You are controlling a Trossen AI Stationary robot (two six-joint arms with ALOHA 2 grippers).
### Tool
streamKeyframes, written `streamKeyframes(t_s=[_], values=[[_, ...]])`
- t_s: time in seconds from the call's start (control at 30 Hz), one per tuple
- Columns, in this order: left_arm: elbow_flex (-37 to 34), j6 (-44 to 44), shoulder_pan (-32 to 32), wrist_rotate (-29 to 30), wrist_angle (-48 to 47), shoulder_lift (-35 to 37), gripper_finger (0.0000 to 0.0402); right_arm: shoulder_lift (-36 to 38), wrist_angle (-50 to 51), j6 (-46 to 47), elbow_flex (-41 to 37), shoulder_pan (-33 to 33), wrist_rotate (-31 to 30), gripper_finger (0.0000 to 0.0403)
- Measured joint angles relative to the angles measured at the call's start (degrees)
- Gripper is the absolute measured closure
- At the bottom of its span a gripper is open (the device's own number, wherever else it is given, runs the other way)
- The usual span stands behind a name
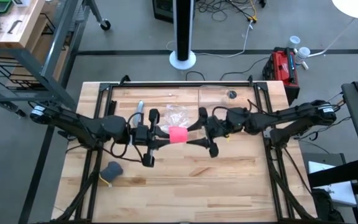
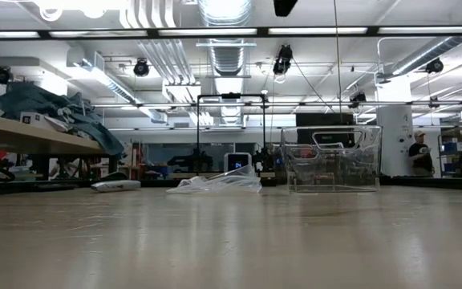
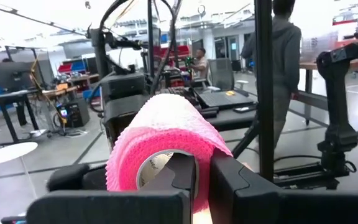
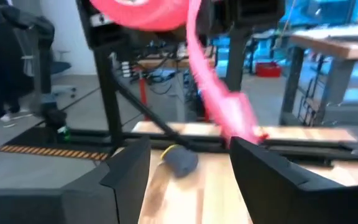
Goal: Roll bandage
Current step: Roll the pink bandage
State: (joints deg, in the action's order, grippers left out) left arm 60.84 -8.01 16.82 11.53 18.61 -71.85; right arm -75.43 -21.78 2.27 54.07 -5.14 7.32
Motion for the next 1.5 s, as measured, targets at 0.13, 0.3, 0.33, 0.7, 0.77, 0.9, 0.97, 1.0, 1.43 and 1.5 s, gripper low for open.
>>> streamKeyframes(t_s=[0.13, 0.3, 0.33, 0.7, 0.77, 0.9, 0.97, 1.0, 1.43, 1.5], values=[[0.0, -1.0, 0.0, 0.1, 0.0, -0.2, 0.0393, -1.2, -0.2, -0.8, 2.5, -0.3, 0.1, 0.0187], [0.0, -1.0, -0.1, 0.2, 0.3, -0.2, 0.0393, -4.6, 0.1, -2.1, 6.1, -0.5, 0.0, 0.0179], [0.0, -1.1, -0.1, 0.5, 0.1, -0.2, 0.0393, -5.5, 0.0, -2.2, 7.1, -0.5, 0.0, 0.0179], [0.0, -0.7, -0.1, 3.0, -0.5, -0.1, 0.0393, -7.6, 0.7, -5.0, 10.5, -2.0, -4.5, 0.0381], [0.0, -0.2, -0.1, 3.0, -0.6, 0.0, 0.0393, -6.6, 0.6, -4.8, 10.4, -3.0, -6.0, 0.039], [0.0, 0.7, -0.1, 3.0, -0.6, 0.1, 0.0393, -4.3, 4.7, -8.3, 10.1, -5.3, -13.6, 0.04], [0.0, 1.4, -0.1, 2.2, -0.5, 0.1, 0.0393, -3.4, 7.7, -10.7, 9.9, -6.5, -19.6, 0.0401], [0.0, 1.6, -0.1, 1.4, -0.4, 0.2, 0.0393, -3.0, 8.8, -11.8, 9.9, -6.9, -21.7, 0.0401], [0.0, 2.4, 0.0, -0.4, 4.1, -0.1, 0.0393, -4.3, 4.4, -6.3, 4.2, -8.6, -22.1, 0.0403], [-0.2, 2.3, 0.0, 0.1, 4.3, -0.8, 0.0393, -6.0, 2.5, -6.0, 3.7, -8.8, -22.1, 0.0403]])
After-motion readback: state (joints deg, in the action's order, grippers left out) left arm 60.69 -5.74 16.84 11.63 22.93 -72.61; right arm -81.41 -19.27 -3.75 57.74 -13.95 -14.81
